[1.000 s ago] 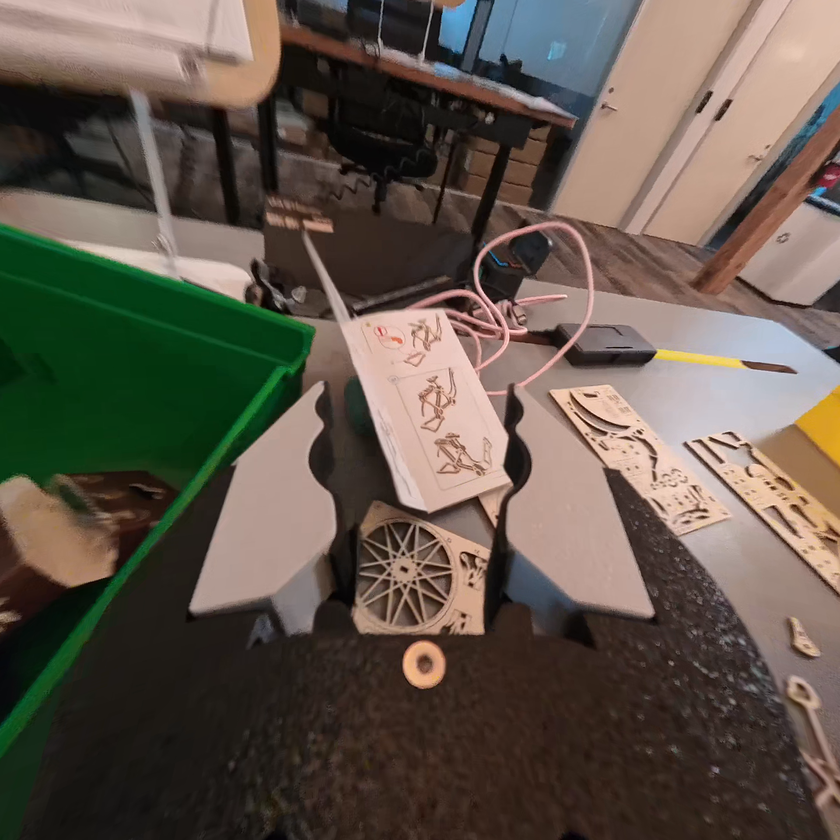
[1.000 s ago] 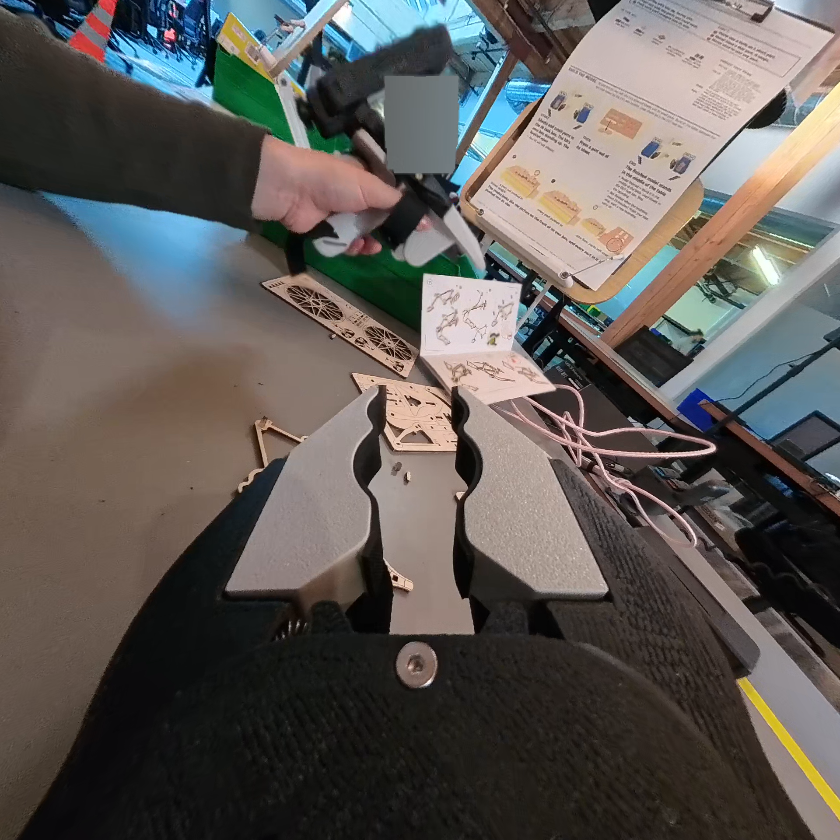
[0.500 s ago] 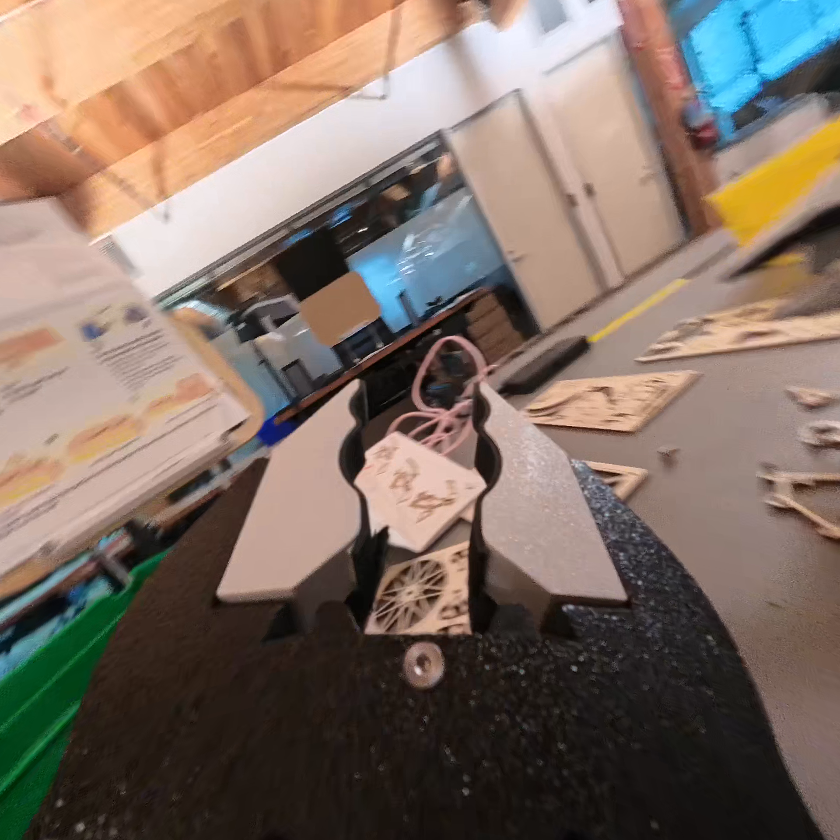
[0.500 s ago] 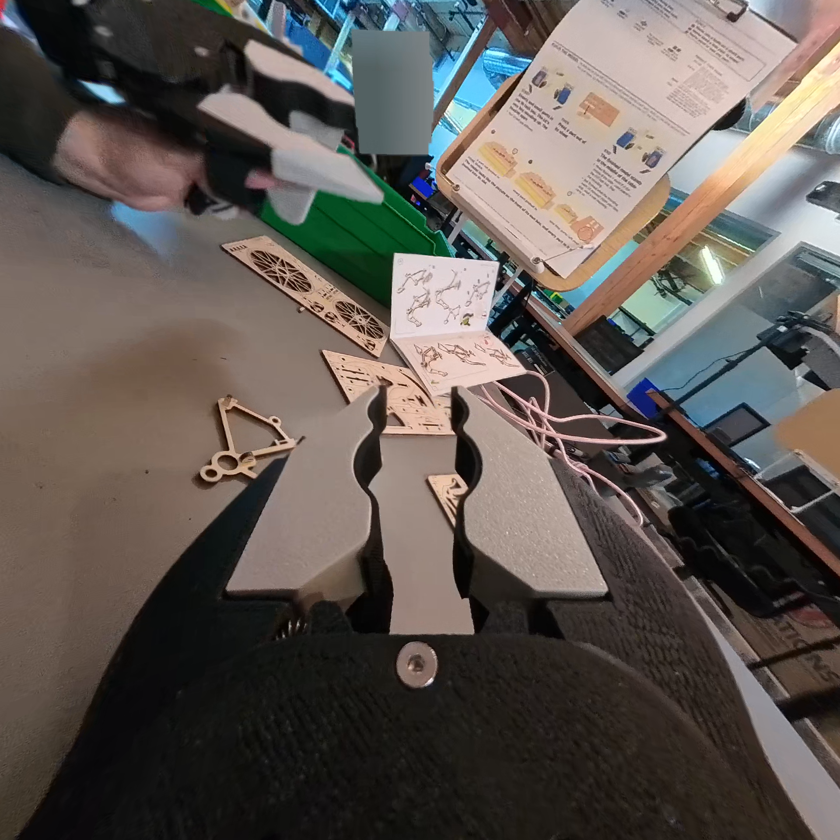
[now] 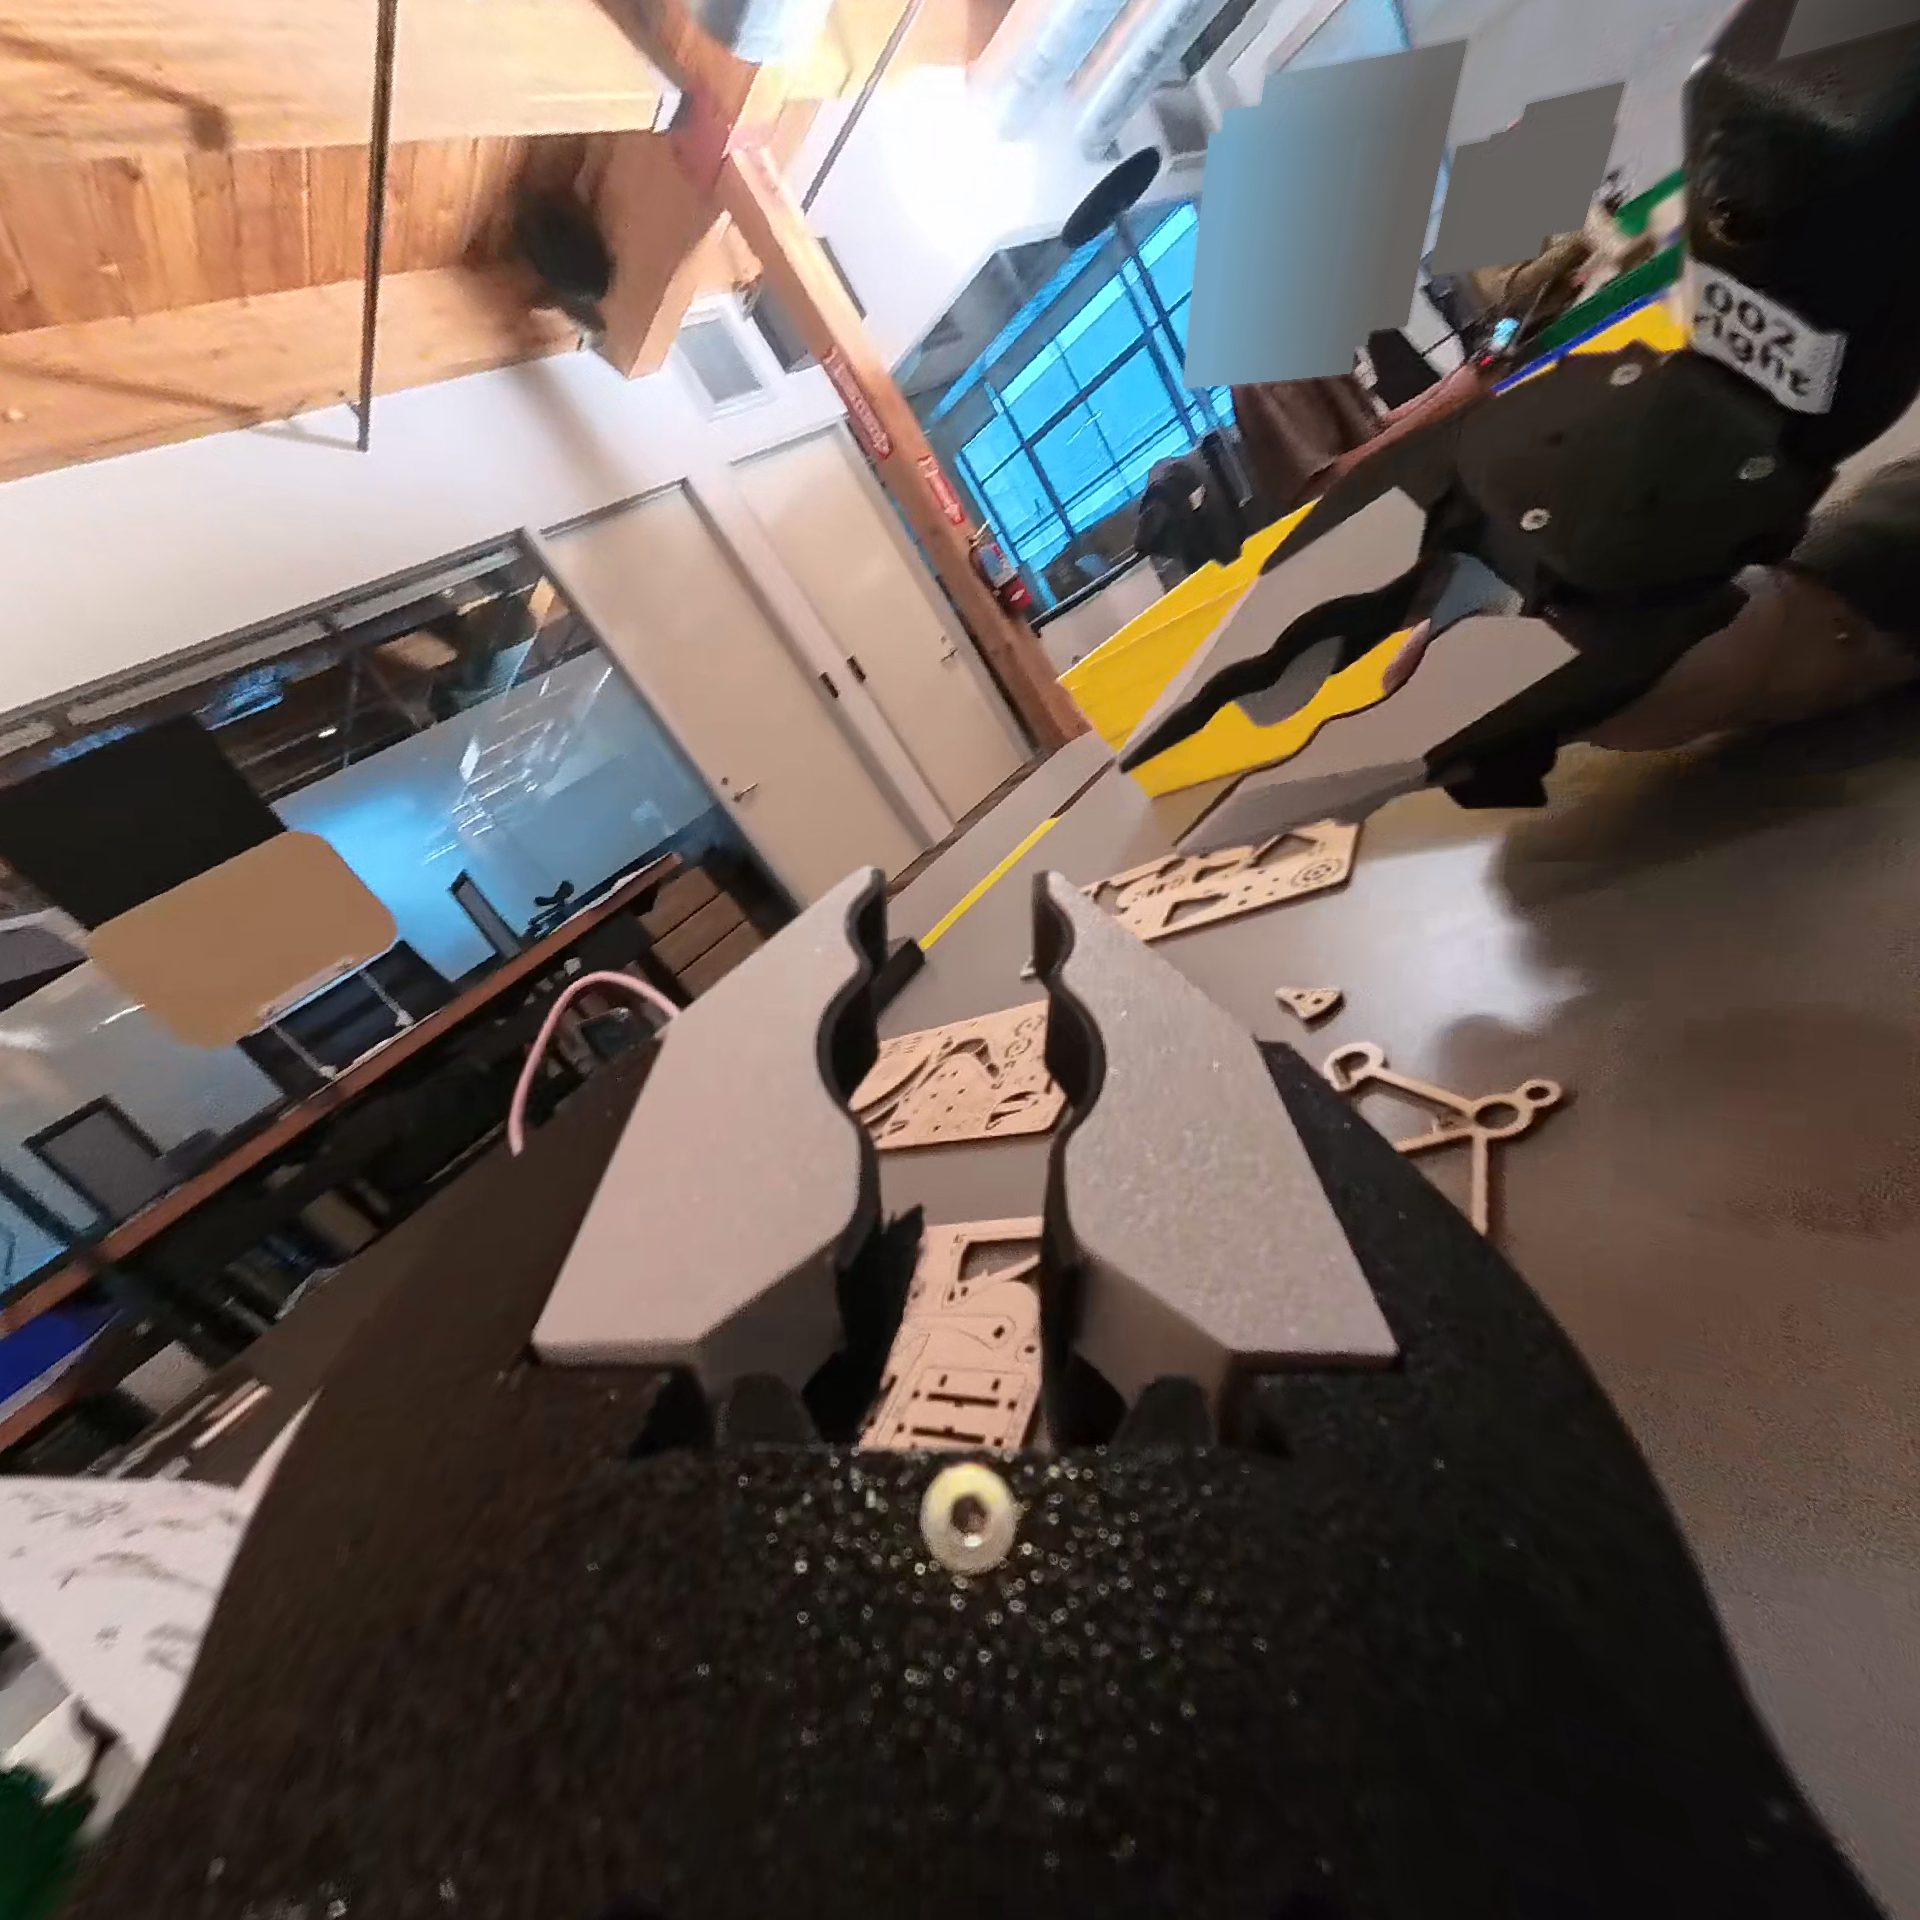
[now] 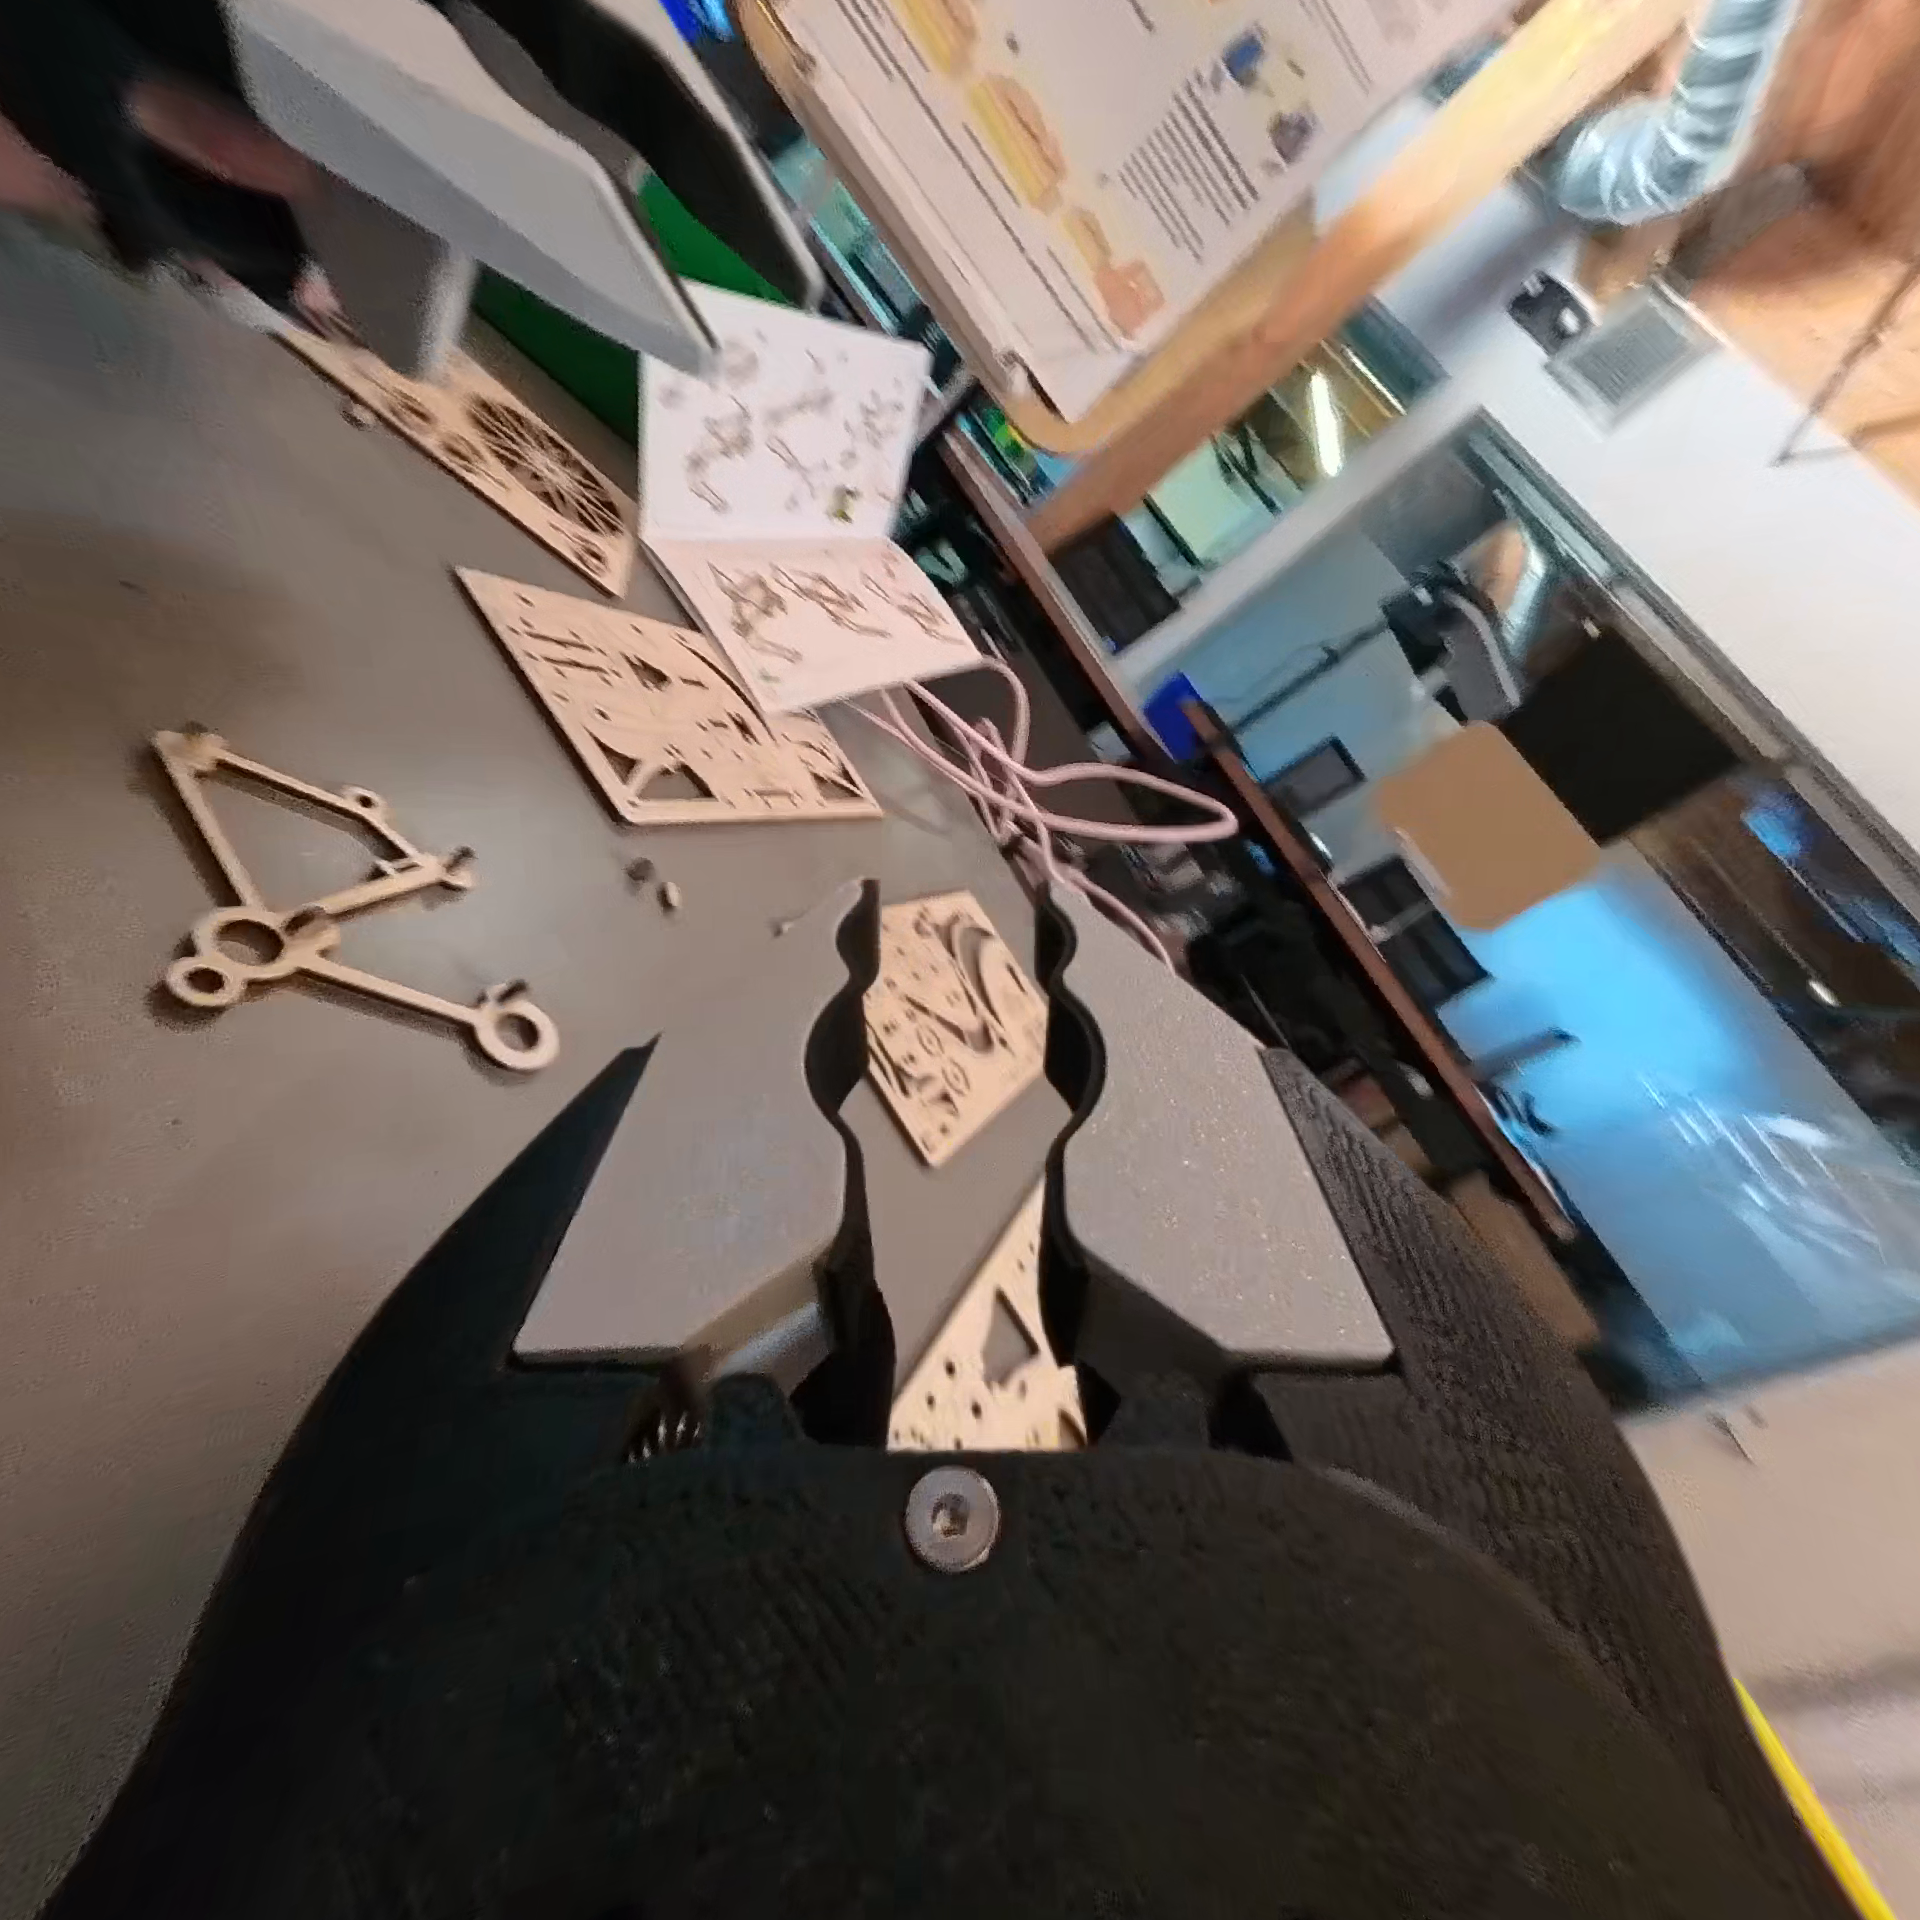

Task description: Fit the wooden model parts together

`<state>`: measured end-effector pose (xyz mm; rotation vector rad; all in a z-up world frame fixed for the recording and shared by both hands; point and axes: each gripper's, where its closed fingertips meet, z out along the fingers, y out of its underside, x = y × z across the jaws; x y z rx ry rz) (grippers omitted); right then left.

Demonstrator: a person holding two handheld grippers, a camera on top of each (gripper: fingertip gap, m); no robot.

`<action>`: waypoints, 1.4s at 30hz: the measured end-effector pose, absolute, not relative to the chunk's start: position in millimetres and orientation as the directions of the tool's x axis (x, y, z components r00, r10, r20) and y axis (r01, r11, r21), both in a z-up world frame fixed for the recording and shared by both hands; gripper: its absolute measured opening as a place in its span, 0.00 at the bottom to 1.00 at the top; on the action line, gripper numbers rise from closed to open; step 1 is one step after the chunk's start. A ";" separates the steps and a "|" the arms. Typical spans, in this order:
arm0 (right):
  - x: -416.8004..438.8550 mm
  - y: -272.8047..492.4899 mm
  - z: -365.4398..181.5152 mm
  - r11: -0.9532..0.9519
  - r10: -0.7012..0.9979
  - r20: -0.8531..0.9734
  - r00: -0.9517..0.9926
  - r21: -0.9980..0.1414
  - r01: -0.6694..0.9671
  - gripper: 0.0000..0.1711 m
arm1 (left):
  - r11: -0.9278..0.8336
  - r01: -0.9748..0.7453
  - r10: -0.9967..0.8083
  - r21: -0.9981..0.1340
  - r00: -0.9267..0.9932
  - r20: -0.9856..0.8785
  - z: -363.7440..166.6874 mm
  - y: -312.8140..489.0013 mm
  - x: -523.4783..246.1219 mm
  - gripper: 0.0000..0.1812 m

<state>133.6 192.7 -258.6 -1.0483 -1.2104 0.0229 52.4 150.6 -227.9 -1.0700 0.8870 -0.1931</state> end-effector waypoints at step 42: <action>253.5 244.3 -351.4 -0.588 0.461 -0.003 0.888 -0.750 0.303 0.62 | 0.231 -0.061 -0.740 -0.971 0.637 -0.216 -239.0 160.3 39.6 0.12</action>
